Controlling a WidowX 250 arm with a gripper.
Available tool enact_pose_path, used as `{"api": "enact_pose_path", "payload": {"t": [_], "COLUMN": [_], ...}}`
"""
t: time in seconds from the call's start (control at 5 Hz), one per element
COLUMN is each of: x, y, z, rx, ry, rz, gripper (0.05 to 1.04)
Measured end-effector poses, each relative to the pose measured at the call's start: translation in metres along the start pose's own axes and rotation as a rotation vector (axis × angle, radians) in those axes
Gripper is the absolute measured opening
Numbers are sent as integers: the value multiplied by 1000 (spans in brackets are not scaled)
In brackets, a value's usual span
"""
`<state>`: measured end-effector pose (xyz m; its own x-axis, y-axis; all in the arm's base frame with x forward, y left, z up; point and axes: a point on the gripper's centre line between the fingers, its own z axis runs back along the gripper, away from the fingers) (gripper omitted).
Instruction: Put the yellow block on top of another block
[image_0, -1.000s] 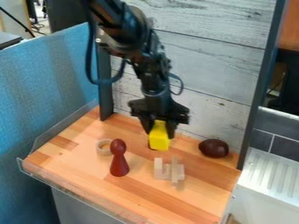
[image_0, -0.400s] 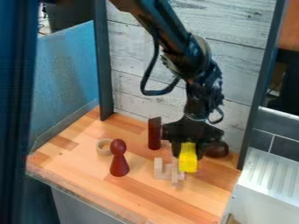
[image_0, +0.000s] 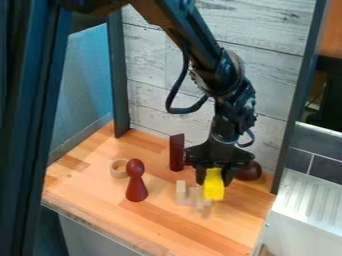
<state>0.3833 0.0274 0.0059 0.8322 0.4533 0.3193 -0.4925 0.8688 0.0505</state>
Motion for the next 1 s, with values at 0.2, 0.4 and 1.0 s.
{"api": "enact_pose_path", "payload": {"t": [0.2,0.4,1.0], "x": [6,7,6], "y": [8,10,11], "z": [-2,-6,-17], "rx": [-2,2,20], "ry": [-8,-19,-32], "rz": [15,16,10], "gripper": [576,576,576]}}
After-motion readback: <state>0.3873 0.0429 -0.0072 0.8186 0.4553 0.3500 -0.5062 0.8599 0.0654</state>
